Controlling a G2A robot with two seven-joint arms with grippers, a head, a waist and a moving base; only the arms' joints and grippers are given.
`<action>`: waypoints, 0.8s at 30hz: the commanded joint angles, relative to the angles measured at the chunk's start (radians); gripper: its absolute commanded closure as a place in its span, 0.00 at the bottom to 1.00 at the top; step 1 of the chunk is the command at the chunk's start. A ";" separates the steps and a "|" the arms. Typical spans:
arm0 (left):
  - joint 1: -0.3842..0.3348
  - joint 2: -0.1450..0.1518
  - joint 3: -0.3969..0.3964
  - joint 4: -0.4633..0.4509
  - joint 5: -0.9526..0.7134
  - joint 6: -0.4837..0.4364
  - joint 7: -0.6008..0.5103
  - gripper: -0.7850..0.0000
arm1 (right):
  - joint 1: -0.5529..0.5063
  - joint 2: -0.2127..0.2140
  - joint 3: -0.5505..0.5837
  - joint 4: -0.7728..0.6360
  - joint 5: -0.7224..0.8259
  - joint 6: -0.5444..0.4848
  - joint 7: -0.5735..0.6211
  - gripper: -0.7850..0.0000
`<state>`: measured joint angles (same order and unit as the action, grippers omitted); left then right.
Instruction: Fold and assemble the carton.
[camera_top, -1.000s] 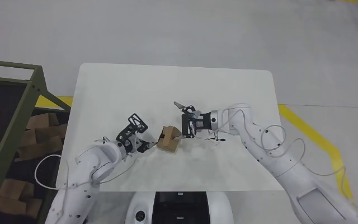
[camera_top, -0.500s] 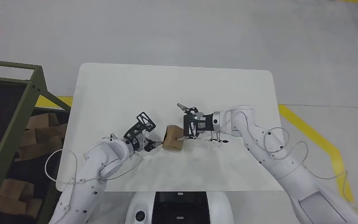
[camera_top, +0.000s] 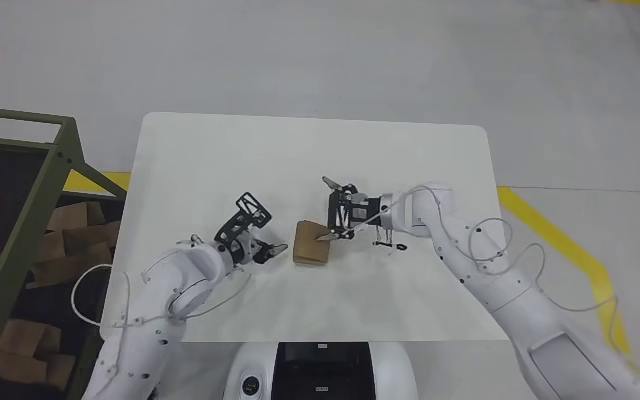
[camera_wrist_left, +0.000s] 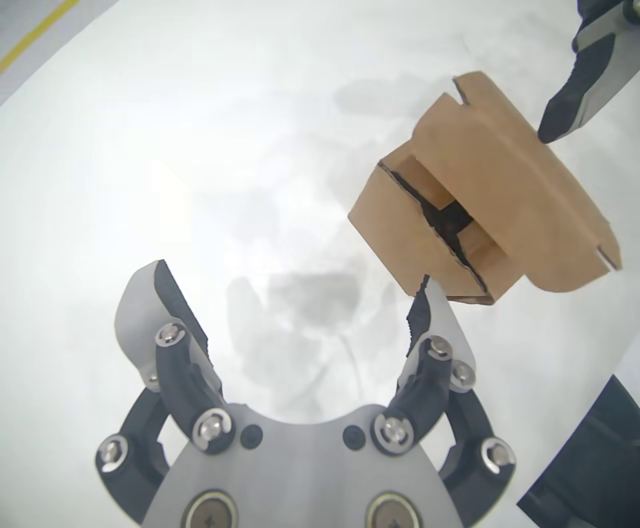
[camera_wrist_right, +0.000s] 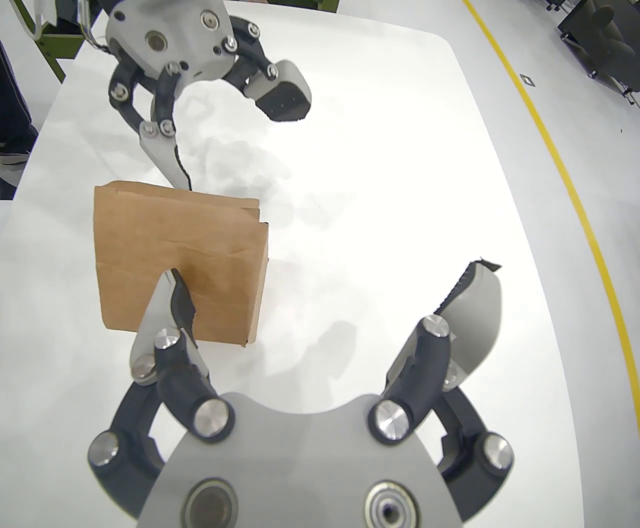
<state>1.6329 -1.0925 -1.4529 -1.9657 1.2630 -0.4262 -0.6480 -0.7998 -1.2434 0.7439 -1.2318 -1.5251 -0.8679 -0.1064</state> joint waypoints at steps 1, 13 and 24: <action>0.026 0.004 -0.041 -0.033 -0.020 -0.012 0.006 0.00 | 0.004 -0.002 -0.003 0.011 -0.001 -0.002 -0.001 0.00; 0.051 0.013 -0.059 -0.095 -0.111 -0.074 0.002 0.00 | 0.026 -0.018 -0.012 0.069 0.024 0.004 -0.020 0.00; -0.011 0.013 0.003 -0.056 -0.095 -0.059 -0.016 0.00 | 0.027 -0.023 -0.017 0.090 0.017 -0.006 -0.037 0.00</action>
<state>1.6285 -1.0794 -1.4600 -2.0278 1.1658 -0.4859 -0.6610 -0.7737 -1.2660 0.7275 -1.1436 -1.5080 -0.8724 -0.1426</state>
